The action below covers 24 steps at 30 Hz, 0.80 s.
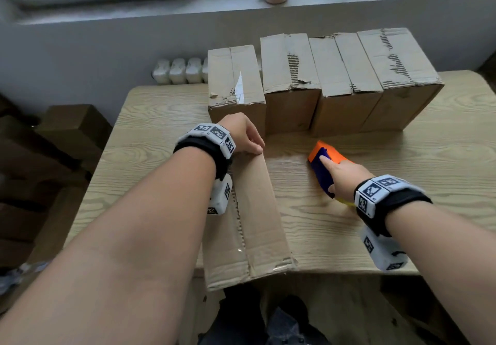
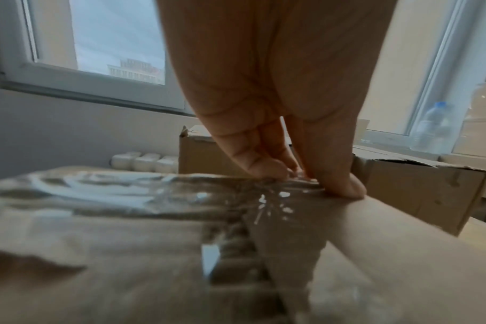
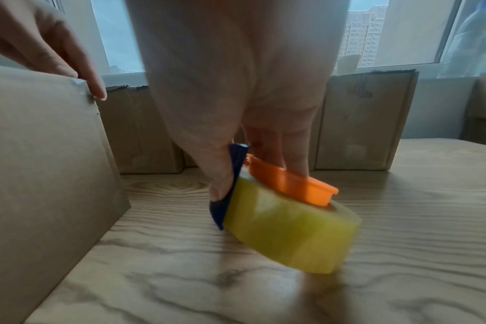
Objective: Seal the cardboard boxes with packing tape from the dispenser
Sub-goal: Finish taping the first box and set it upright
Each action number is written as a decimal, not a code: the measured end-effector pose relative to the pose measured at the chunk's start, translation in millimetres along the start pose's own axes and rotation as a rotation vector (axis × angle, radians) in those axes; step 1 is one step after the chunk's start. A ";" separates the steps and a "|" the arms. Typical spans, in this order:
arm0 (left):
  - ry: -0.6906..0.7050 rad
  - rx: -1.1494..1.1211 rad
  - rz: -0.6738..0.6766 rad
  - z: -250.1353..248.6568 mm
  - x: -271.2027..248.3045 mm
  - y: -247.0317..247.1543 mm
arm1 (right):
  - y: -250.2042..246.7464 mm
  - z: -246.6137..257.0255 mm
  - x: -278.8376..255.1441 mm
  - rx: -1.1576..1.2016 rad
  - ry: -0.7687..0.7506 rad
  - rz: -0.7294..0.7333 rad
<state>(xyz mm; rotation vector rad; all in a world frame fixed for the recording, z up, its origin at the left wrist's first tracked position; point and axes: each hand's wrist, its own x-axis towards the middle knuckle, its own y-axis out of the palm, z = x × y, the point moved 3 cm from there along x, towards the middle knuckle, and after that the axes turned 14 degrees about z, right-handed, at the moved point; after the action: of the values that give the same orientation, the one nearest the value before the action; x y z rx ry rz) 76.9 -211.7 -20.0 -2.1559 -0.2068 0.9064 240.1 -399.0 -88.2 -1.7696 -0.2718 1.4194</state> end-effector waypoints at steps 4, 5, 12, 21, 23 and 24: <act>-0.065 -0.218 0.008 20.8 -3.1 1.6 | 0.9 8.5 7.6 0.066 -0.004 0.012; -0.078 -0.277 0.003 26.1 -4.0 2.5 | 2.7 9.8 9.6 0.085 -0.008 0.007; -0.135 -0.483 -0.113 44.1 -9.9 13.0 | -2.9 21.2 -0.5 0.104 -0.057 -0.022; -0.437 -0.832 -0.436 121.6 -53.2 21.9 | -43.5 31.4 -49.5 0.641 -0.114 0.127; -0.481 -0.782 -0.488 124.5 -58.5 22.1 | -40.0 38.4 -52.5 0.692 -0.148 0.115; -0.494 -0.769 -0.510 121.9 -61.6 21.8 | -38.5 42.5 -52.6 0.699 -0.163 0.079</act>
<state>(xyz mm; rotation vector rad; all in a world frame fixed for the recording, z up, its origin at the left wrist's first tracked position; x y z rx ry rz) -52.5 -179.4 -56.8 -2.2927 -1.4802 1.1417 196.9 -387.8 -24.5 -1.1047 0.1995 1.4796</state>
